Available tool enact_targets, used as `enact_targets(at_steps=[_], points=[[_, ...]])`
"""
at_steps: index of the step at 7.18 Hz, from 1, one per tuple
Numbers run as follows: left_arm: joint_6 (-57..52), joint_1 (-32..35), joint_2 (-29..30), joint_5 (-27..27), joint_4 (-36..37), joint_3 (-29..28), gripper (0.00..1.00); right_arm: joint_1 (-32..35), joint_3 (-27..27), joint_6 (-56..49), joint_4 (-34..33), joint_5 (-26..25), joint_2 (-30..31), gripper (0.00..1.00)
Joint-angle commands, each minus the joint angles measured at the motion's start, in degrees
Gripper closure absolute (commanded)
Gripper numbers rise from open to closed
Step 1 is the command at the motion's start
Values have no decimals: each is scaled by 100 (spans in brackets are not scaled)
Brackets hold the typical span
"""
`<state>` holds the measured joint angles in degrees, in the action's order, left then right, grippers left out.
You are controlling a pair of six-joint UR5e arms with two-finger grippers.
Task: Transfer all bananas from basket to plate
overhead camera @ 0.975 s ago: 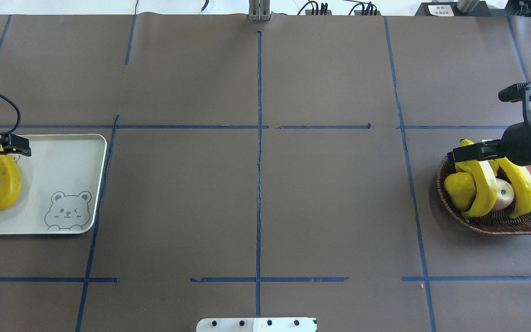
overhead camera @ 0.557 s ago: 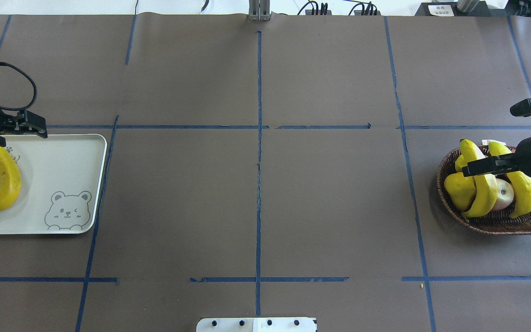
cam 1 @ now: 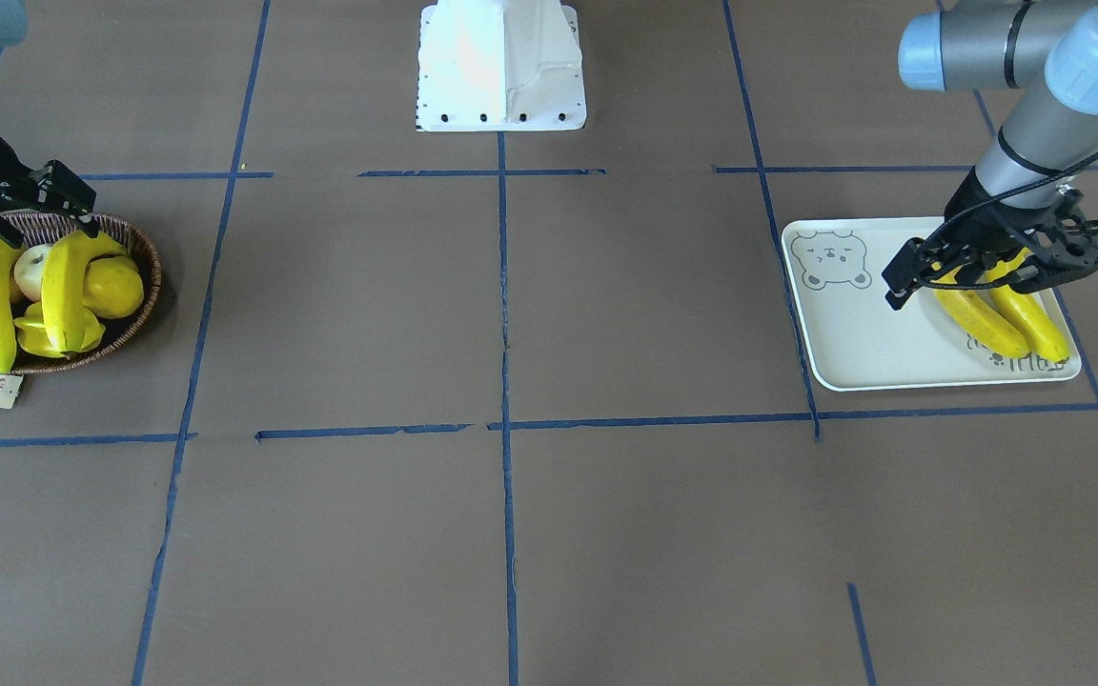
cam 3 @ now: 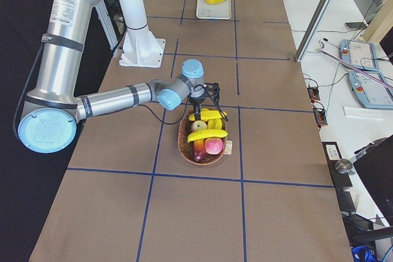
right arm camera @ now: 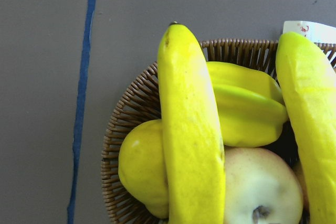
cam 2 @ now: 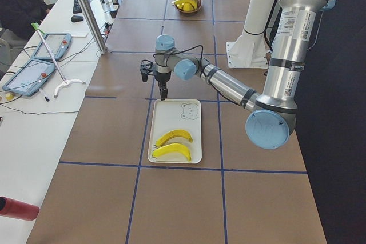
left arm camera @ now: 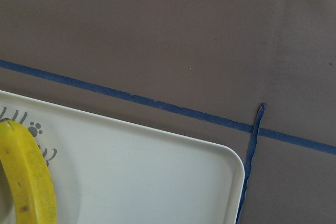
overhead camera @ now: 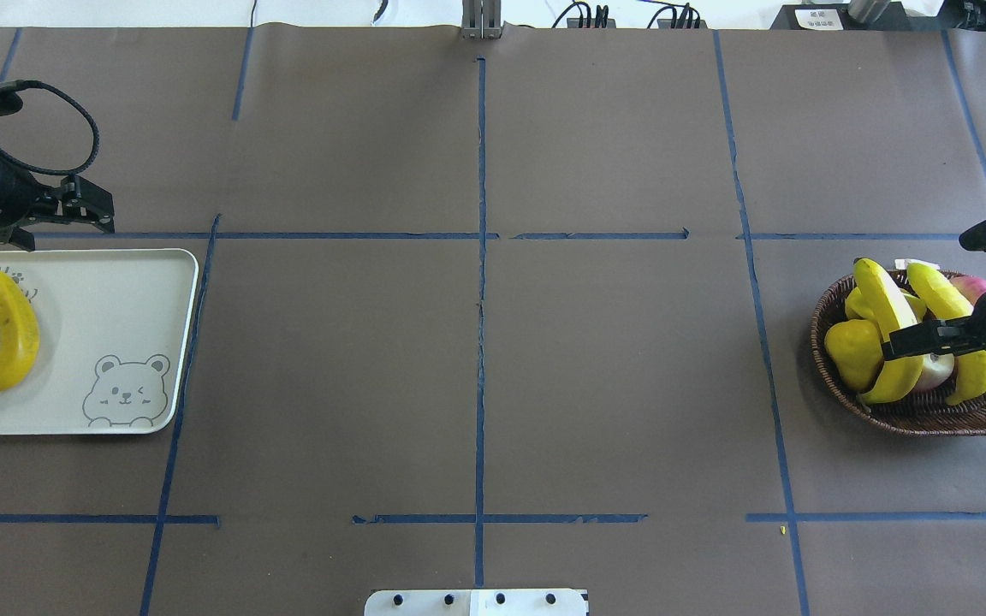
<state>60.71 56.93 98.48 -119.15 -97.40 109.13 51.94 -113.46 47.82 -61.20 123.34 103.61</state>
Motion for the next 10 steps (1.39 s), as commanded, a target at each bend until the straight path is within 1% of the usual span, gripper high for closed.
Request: enact_targets(at_steps=[1,3,4,5,6,7,8,10], points=[[2,-7,5,6,1,3,1,-69,121,8,-6,6,-25,0],[11,2,13,-3,1,20,1,-192,227,8,-6,-20,-104,3],[11,2,13,-3,1,29,1,-193,236,8,-6,-12,-104,14],[11,-7,13,-3,1,29,1,-184,236,-1,2,-3,-96,45],[11,-7,13,-3,1,38,1,-167,219,-1,2,-11,-87,80],[11,-24,13,-3,1,38,1,-149,184,-1,2,-3,-78,96],[11,-24,13,-3,1,38,1,-97,123,-10,2,6,-78,98],[19,-24,13,-3,1,47,1,184,-157,8,-6,15,-17,99]])
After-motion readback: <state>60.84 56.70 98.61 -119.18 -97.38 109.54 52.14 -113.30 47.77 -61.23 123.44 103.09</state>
